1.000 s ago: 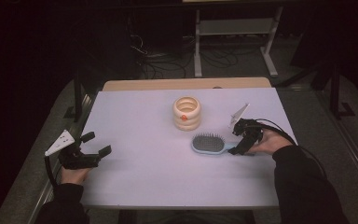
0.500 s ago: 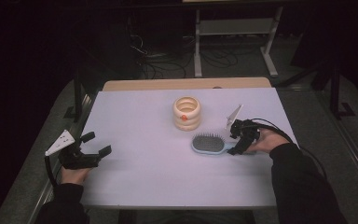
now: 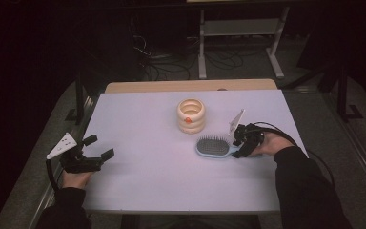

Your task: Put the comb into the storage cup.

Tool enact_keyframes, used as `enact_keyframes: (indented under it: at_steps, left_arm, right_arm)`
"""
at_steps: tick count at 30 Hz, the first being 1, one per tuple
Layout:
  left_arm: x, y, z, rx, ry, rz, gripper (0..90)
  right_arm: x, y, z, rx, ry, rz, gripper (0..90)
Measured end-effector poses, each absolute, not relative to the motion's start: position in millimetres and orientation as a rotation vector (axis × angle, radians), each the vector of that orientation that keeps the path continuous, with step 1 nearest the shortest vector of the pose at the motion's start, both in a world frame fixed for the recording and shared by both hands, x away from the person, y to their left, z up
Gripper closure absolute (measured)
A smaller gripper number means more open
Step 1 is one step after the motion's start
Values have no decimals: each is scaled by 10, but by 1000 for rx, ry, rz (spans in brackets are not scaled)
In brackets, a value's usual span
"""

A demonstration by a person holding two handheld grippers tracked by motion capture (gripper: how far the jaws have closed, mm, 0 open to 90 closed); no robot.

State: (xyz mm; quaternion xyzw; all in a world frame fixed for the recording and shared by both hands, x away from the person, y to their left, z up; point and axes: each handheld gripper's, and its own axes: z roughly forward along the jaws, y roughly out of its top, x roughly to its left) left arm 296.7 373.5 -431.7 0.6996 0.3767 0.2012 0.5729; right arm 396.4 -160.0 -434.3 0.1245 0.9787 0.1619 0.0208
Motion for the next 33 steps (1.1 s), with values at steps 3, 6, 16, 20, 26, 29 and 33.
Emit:
enact_keyframes:
  at_steps: [3,6,16,20,26,29,33]
  left_arm:
    - [2969,3736,-4318,1640,883,471,0]
    - [2967,3735,-4317,1641,881,473,0]
    - [2967,3736,-4318,1640,882,472,0]
    - [2969,3735,-4319,1642,880,472,0]
    - [2968,3736,-4320,1641,882,472,0]
    - [2967,3736,-4320,1641,882,471,0]
    - [2966,3738,-4319,1639,882,471,0]
  right_arm:
    - [3968,-1593,-4353,369,3033,474,526]
    - [3976,-1584,-4361,348,3041,468,565]
    - [4003,-1566,-4364,344,3061,485,669]
    - [3995,-1566,-4361,341,3064,483,678]
    - [3994,-1575,-4360,344,3075,491,685]
    - [3991,-1576,-4358,359,3077,495,686]
    - [3988,-1586,-4346,371,3081,503,686]
